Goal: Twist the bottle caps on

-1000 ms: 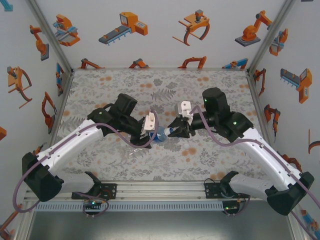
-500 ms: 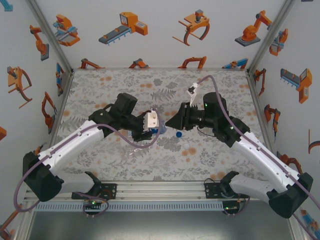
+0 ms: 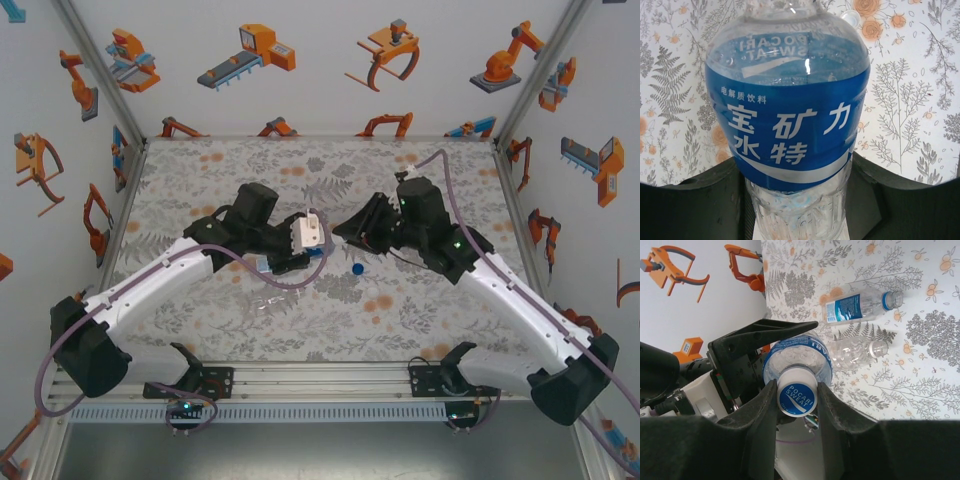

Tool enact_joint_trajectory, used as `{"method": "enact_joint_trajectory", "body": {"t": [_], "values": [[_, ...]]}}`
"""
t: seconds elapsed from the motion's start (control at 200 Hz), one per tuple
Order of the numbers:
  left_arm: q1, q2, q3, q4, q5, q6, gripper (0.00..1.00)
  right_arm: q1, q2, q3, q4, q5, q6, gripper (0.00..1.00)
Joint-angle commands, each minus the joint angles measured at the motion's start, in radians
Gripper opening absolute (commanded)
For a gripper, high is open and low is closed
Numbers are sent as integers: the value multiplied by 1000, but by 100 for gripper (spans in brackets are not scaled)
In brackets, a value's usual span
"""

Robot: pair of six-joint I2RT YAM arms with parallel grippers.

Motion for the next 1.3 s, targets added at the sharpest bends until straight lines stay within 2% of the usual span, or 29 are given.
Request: {"method": "enact_joint_trajectory", "body": {"t": [0.0,0.03,0.055,0.135,0.195,0.245,0.426,0.706,0.991,1.131,1.237,1.297], "values": [[-6,4,9,59,-20,-32,54,5,33,65,-69,51,-57,0],[-6,3,8,59,-27,-36,70,5,40,77,-83,61,-78,0],[-5,3,6,59,-33,-40,78,5,47,88,-96,72,-101,0],[-6,-4,6,54,-48,-47,94,2,78,133,-145,111,-182,0],[-5,-10,2,50,-60,-51,99,-4,110,174,-188,146,-250,0],[-4,-18,-3,46,-73,-55,97,-12,143,211,-222,168,-309,0],[1,-65,-24,28,-132,-81,97,-60,296,351,-333,255,-544,0],[43,-177,-82,-4,-183,-158,97,-177,565,589,-362,318,-799,0],[146,-368,-174,-22,-198,-324,97,-287,854,904,-422,314,-899,0],[169,-455,-218,0,-337,-450,97,-309,977,1079,-501,337,-943,0],[181,-501,-248,2,-337,-452,97,-317,1034,1161,-536,356,-966,0],[182,-521,-267,16,-340,-454,97,-319,1052,1172,-539,366,-973,7]]}}
